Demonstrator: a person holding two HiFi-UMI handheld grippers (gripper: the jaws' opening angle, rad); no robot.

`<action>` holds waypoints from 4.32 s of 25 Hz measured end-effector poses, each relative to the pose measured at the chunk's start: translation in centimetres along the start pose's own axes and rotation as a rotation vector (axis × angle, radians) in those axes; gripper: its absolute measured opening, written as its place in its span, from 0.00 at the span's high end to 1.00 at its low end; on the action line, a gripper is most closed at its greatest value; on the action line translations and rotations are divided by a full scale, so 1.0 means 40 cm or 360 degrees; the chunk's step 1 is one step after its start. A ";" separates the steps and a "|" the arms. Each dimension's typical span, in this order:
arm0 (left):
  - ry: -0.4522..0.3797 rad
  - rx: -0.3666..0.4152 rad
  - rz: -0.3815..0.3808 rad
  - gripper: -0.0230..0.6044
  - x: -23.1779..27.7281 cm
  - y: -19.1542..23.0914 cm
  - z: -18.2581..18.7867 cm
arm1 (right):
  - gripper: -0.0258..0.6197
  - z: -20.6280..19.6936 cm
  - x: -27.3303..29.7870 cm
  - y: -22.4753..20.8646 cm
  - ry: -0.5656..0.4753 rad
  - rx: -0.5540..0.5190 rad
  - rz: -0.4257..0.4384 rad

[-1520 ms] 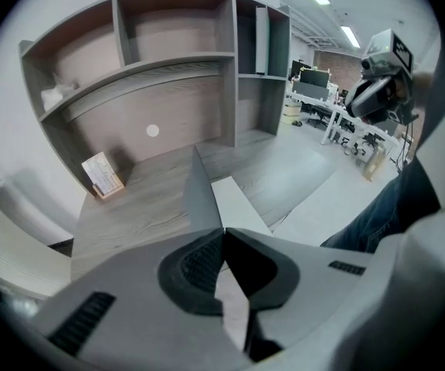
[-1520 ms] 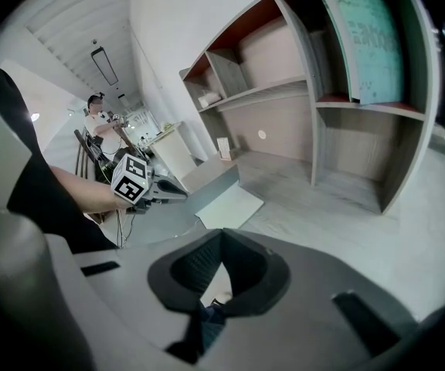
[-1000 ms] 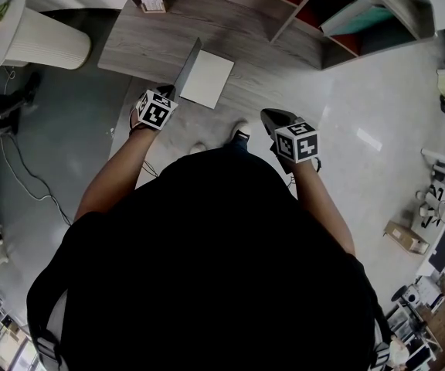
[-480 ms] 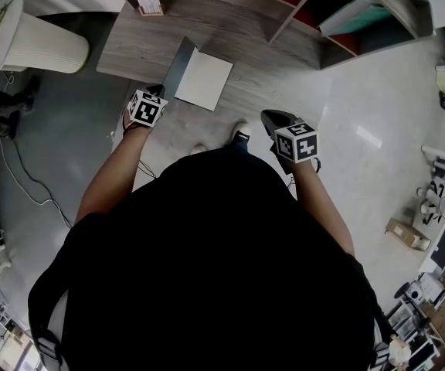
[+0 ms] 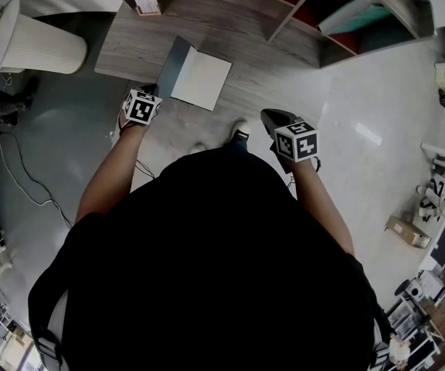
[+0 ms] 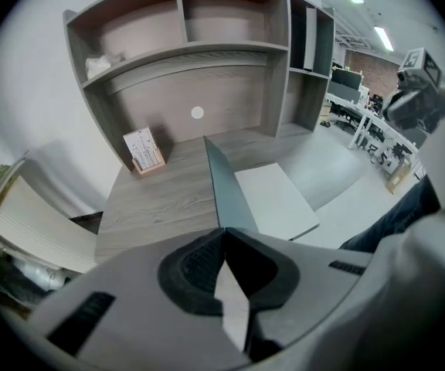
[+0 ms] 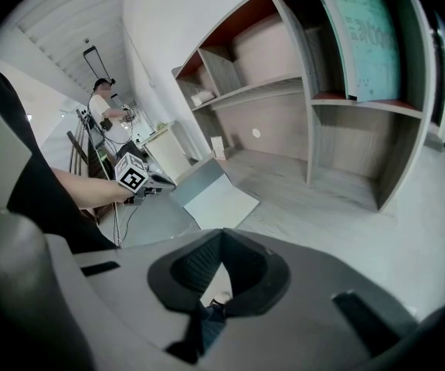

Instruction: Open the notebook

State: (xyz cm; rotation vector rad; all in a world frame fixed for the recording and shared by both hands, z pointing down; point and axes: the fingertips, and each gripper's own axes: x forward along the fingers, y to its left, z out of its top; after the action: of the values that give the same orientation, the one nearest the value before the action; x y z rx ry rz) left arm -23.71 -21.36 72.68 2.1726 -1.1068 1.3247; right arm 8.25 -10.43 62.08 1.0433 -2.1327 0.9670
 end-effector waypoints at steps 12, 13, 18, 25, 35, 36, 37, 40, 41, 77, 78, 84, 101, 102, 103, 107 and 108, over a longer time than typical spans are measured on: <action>0.0031 -0.0058 0.0049 0.94 0.026 0.051 -0.026 | 0.96 0.007 0.009 -0.021 0.0016 0.0011 -0.0003; 0.0042 -0.0063 0.0049 0.94 0.026 0.053 -0.029 | 0.96 0.007 0.010 -0.022 0.0017 0.0011 -0.0003; 0.0053 -0.0091 0.0062 0.94 0.031 0.065 -0.038 | 0.96 0.009 0.013 -0.032 0.0027 0.0010 -0.0006; 0.0059 -0.0120 0.0079 0.94 0.048 0.088 -0.055 | 0.96 0.012 0.021 -0.036 0.0041 0.0005 -0.0002; 0.0069 -0.0167 0.0094 0.94 0.048 0.102 -0.062 | 0.96 0.022 0.028 -0.040 0.0049 -0.0008 0.0001; 0.0069 -0.0170 0.0097 0.94 0.048 0.105 -0.064 | 0.96 0.022 0.030 -0.039 0.0049 -0.0008 0.0001; 0.0065 -0.0173 0.0103 0.94 0.048 0.108 -0.066 | 0.96 0.022 0.031 -0.038 0.0049 -0.0009 0.0001; 0.0050 -0.0188 0.0127 0.94 0.046 0.118 -0.067 | 0.96 0.020 0.032 -0.037 0.0049 -0.0007 0.0002; 0.0049 -0.0195 0.0130 0.94 0.043 0.121 -0.067 | 0.96 0.019 0.031 -0.037 0.0049 -0.0001 0.0002; 0.0008 -0.0295 0.0075 0.94 -0.044 0.083 -0.117 | 0.96 -0.012 -0.006 0.022 0.0010 -0.0035 -0.0028; -0.0001 -0.0294 0.0066 0.94 -0.045 0.079 -0.115 | 0.96 -0.014 -0.010 0.022 0.0008 -0.0034 -0.0033; -0.0036 -0.0293 0.0027 0.94 -0.059 0.063 -0.109 | 0.96 -0.024 -0.037 0.025 -0.0021 -0.0022 -0.0077; -0.0205 -0.0307 -0.0134 0.94 -0.116 0.036 -0.089 | 0.96 -0.035 -0.115 0.051 -0.0115 0.0001 -0.0198; -0.0208 -0.0309 -0.0136 0.94 -0.119 0.038 -0.093 | 0.96 -0.035 -0.118 0.054 -0.0124 0.0000 -0.0206; -0.0211 -0.0310 -0.0138 0.94 -0.123 0.041 -0.097 | 0.96 -0.035 -0.121 0.058 -0.0134 0.0001 -0.0213; -0.0223 -0.0328 -0.0149 0.94 -0.138 0.044 -0.111 | 0.96 -0.037 -0.134 0.075 -0.0164 0.0010 -0.0234; -0.0224 -0.0334 -0.0151 0.94 -0.142 0.044 -0.115 | 0.96 -0.039 -0.136 0.080 -0.0170 0.0013 -0.0239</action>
State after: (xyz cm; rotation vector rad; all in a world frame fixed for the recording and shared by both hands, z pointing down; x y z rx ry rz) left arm -29.18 -17.00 69.86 2.1588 -1.1238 0.9812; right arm 8.76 -5.54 57.83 1.2650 -2.1014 0.8669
